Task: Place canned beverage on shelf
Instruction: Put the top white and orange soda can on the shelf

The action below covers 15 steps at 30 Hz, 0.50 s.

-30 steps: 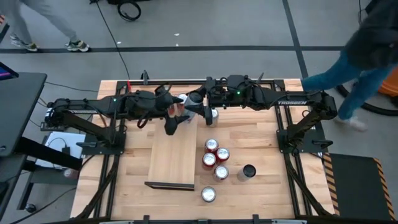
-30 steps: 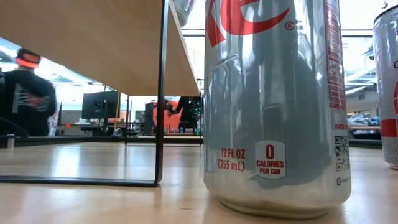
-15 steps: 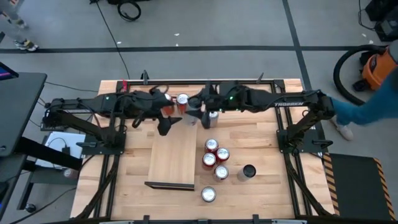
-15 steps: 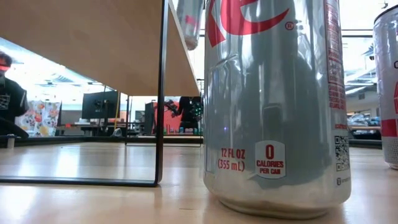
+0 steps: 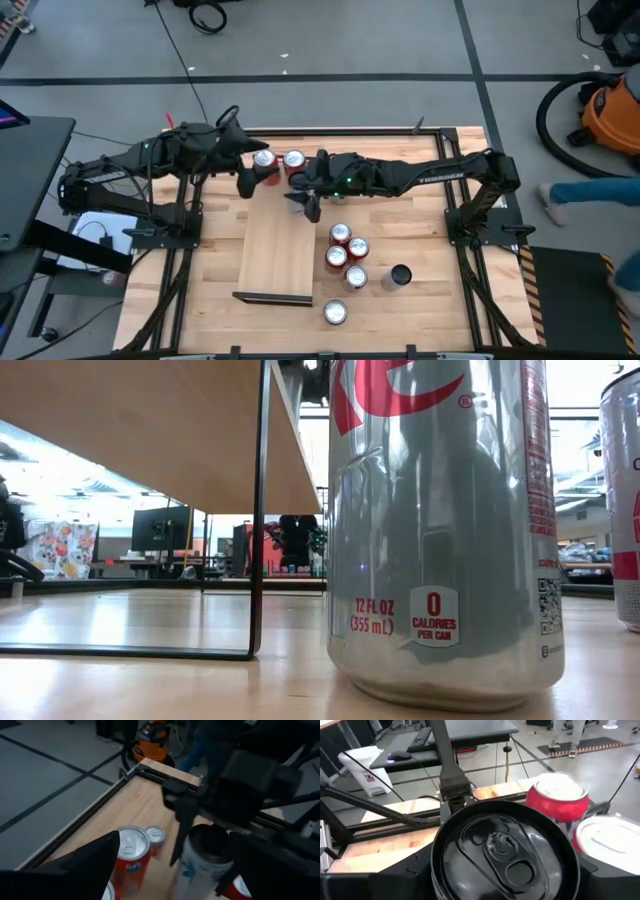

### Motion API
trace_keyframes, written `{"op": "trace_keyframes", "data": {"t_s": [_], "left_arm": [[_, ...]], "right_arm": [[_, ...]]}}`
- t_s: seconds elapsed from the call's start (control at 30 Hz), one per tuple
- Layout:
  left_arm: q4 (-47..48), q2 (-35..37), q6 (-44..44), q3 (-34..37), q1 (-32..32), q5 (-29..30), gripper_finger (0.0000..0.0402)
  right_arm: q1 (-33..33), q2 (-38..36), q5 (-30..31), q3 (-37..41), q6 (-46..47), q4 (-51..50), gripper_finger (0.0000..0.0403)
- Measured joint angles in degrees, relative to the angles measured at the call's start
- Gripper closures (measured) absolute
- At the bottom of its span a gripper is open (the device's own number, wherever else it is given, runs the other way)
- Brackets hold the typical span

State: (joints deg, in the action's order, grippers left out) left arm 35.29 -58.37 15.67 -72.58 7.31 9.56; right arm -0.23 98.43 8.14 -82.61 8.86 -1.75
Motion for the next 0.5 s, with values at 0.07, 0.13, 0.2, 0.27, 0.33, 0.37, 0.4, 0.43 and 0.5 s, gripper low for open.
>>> {"op": "trace_keyframes", "data": {"t_s": [0.07,0.13,0.2,0.27,0.33,0.37,0.4,0.43,0.5], "left_arm": [[0.08,-0.05,0.24,0.00,-0.04,-0.59,0.0018],[-0.51,-0.15,1.34,0.00,-0.38,-0.86,0.0018],[-2.17,-0.85,2.35,0.00,-0.87,-0.63,0.0018],[-3.11,-1.49,2.68,0.08,-1.45,0.05,0.0018],[-4.72,-2.83,2.52,0.01,-2.46,1.62,0.0018],[-5.38,-3.36,2.29,-0.09,-2.92,2.45,0.0018],[-4.86,-3.99,1.99,-0.04,-3.39,3.35,0.0018],[-4.70,-4.71,1.84,0.07,-3.74,4.31,0.0018],[-6.06,-5.93,1.87,0.08,-4.48,6.20,0.0018]], "right_arm": [[0.08,0.66,0.96,0.02,-0.01,-0.70,0.0130],[0.04,0.92,1.46,0.02,-0.07,-0.08,0.0130],[0.04,0.98,1.70,0.00,-0.47,-0.01,0.0130],[0.07,1.36,1.71,-0.07,-1.68,0.42,0.0130],[0.09,1.58,1.65,-0.09,-3.01,0.30,0.0130],[0.09,1.69,1.64,-0.10,-3.47,0.45,0.0130],[0.09,1.75,1.57,-0.11,-3.83,0.54,0.0130],[0.09,1.75,1.47,-0.11,-4.14,0.42,0.0130],[0.09,1.75,1.58,-0.11,-4.96,0.26,0.0128]]}}
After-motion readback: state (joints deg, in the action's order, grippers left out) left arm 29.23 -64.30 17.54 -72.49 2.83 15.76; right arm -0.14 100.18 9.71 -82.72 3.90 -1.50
